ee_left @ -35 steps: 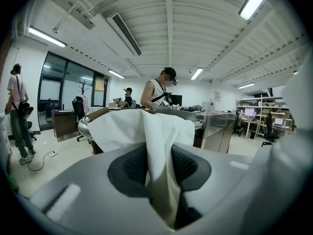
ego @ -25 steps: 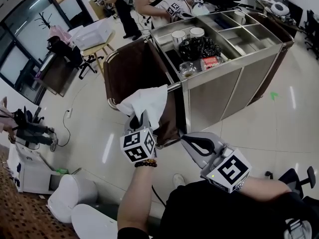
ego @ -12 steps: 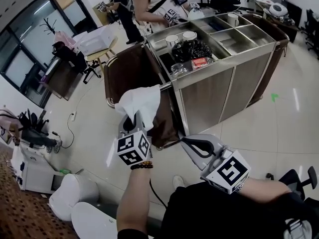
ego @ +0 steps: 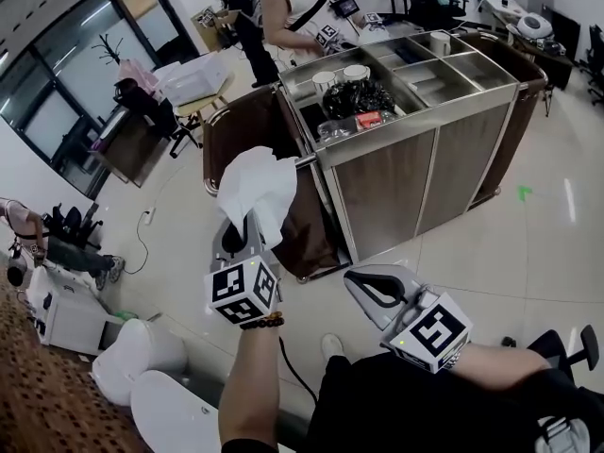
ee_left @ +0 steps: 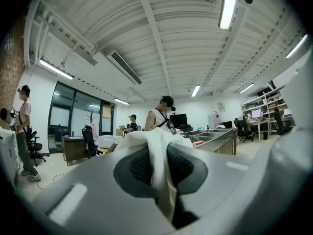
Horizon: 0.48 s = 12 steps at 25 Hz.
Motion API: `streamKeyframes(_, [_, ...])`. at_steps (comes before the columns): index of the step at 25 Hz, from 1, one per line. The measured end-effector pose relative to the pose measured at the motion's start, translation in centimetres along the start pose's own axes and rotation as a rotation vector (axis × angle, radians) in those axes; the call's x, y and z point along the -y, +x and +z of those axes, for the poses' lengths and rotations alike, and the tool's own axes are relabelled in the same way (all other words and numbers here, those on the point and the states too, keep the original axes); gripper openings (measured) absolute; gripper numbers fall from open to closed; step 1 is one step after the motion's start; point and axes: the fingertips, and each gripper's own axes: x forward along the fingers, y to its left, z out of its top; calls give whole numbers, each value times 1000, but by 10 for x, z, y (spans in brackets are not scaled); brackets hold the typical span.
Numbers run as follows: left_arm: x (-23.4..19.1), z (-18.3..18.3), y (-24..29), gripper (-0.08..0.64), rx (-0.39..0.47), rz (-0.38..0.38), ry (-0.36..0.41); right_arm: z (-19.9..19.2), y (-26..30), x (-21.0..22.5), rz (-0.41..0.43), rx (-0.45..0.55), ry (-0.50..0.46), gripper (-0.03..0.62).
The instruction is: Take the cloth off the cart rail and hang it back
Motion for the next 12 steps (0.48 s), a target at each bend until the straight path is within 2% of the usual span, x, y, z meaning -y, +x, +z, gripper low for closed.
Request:
streamKeyframes(2, [8, 12, -9, 32, 22, 1, 16, -2, -7, -2, 1, -25, 61, 0])
streamKeyframes(7, [22, 44, -33, 32, 90, -2, 47, -3, -11, -9, 34, -18, 72, 0])
streamKeyframes(11, [24, 71, -58, 32, 154, -10, 73, -10, -1, -14, 73, 51, -61, 0])
streamKeyframes(12, [23, 76, -64, 32, 163, -11, 76, -11, 2, -18, 76, 47, -54, 0])
